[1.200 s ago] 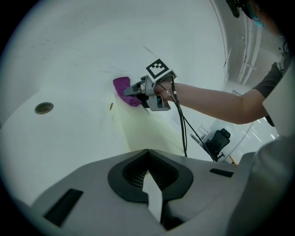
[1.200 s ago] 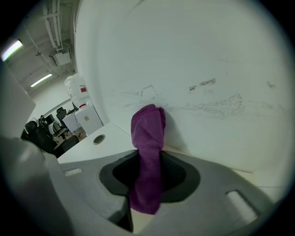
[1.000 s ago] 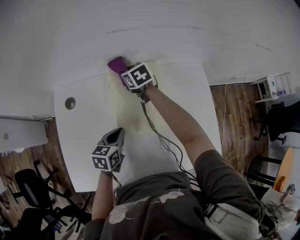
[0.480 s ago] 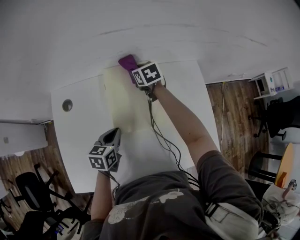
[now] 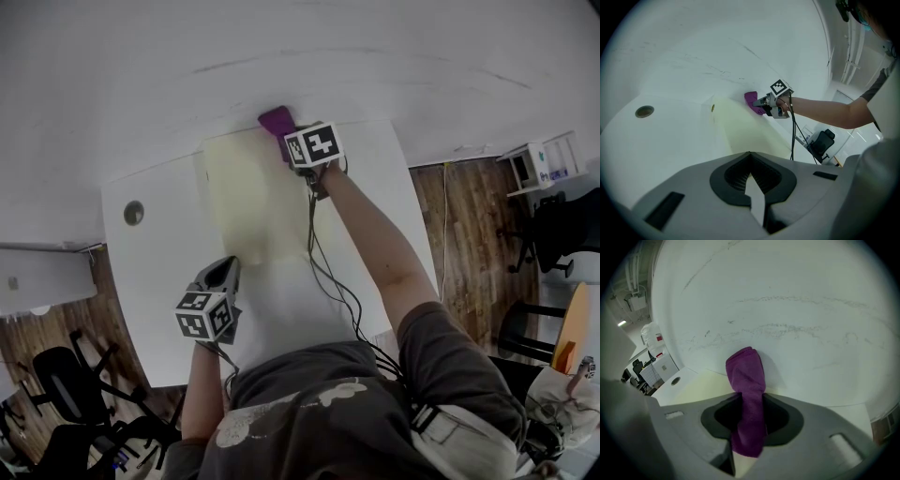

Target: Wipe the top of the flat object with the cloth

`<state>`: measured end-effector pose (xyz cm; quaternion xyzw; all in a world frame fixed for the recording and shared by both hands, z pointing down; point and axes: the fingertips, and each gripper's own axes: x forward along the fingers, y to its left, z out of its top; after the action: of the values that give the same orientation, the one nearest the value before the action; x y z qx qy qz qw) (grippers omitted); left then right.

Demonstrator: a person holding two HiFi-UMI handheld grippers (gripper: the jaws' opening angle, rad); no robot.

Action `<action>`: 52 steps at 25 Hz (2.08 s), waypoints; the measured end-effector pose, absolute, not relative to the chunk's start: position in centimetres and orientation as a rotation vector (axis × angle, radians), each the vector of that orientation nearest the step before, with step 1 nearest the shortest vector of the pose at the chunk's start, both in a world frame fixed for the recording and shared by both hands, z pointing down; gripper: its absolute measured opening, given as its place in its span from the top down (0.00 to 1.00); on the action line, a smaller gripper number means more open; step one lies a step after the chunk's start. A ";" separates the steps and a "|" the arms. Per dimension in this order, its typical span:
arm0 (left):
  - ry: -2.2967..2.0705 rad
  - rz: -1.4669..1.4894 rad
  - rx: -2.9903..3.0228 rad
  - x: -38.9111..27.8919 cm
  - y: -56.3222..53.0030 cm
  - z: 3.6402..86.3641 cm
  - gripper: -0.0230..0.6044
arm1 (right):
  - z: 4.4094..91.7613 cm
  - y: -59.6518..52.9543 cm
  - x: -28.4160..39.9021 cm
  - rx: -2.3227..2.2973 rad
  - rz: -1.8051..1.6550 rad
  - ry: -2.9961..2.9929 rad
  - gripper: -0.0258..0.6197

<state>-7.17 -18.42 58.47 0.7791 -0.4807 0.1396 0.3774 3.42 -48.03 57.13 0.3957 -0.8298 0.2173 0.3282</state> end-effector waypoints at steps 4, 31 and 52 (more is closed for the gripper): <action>-1.231 0.356 1.992 -7.2 -18.4 58.4 0.97 | 57.1 -48.4 5.3 1.090 0.596 -2.153 0.78; -1.241 0.377 2.023 -6.9 -18.2 58.5 0.97 | 52.5 -43.3 2.7 1.055 0.728 -2.280 0.78; -1.220 0.365 2.044 -6.8 -18.2 58.6 0.97 | 56.0 -34.6 -11.3 0.786 0.910 -2.259 0.78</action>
<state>-6.77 -18.15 58.59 0.7923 -0.4730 0.1413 0.3585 -11.31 -34.57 55.97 0.2943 -0.8456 0.3406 0.2870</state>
